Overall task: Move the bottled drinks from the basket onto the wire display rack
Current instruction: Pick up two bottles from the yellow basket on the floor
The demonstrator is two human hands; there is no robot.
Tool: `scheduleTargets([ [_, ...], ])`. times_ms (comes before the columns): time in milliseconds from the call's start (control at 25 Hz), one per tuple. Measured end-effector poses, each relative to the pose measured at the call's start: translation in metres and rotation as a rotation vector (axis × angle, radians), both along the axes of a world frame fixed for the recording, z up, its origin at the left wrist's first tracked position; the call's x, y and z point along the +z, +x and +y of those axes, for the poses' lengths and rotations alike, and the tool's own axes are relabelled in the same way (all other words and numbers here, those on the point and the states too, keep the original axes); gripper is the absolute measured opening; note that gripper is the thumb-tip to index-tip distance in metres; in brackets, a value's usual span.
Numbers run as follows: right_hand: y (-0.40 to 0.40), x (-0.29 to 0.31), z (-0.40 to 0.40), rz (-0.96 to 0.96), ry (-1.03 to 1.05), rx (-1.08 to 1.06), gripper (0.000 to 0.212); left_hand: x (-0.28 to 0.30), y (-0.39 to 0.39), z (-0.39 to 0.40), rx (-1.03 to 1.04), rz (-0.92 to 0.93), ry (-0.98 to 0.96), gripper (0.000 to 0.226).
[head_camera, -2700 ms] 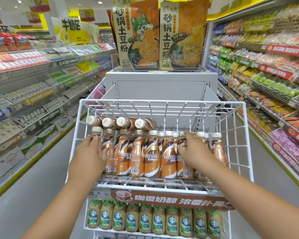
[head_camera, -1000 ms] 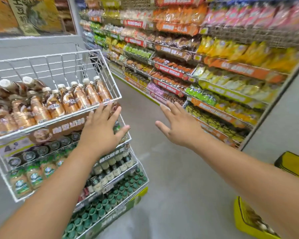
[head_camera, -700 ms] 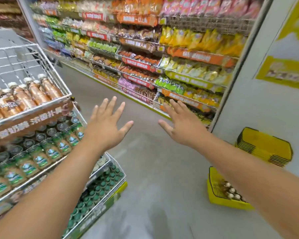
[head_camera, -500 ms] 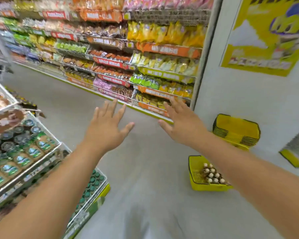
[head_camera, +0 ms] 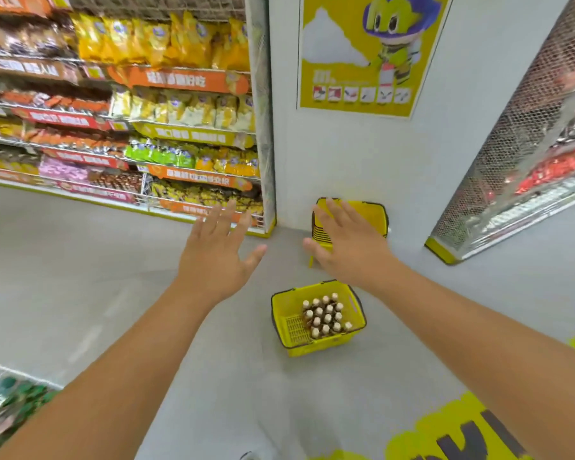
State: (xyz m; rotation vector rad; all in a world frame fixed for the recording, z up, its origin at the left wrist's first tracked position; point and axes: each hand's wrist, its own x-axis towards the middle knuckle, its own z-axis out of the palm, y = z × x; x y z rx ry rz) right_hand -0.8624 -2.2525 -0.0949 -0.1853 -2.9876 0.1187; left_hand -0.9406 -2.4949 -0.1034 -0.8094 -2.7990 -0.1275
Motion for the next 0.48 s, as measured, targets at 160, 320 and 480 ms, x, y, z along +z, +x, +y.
scheduleTargets([
  [160, -0.043, -0.022, 0.057, -0.036, -0.017, -0.061, 0.082, -0.027, -0.056, 0.064, -0.075, -0.031, 0.002, 0.085],
  [320, -0.096, -0.041, 0.105, -0.059, -0.027, -0.107, 0.088, -0.052, -0.129, 0.131, -0.140, -0.056, 0.003, 0.085],
  [480, -0.137, -0.047, 0.151, -0.074, -0.044, -0.154, 0.090, -0.072, -0.184, 0.189, -0.182, -0.122, -0.009, 0.088],
])
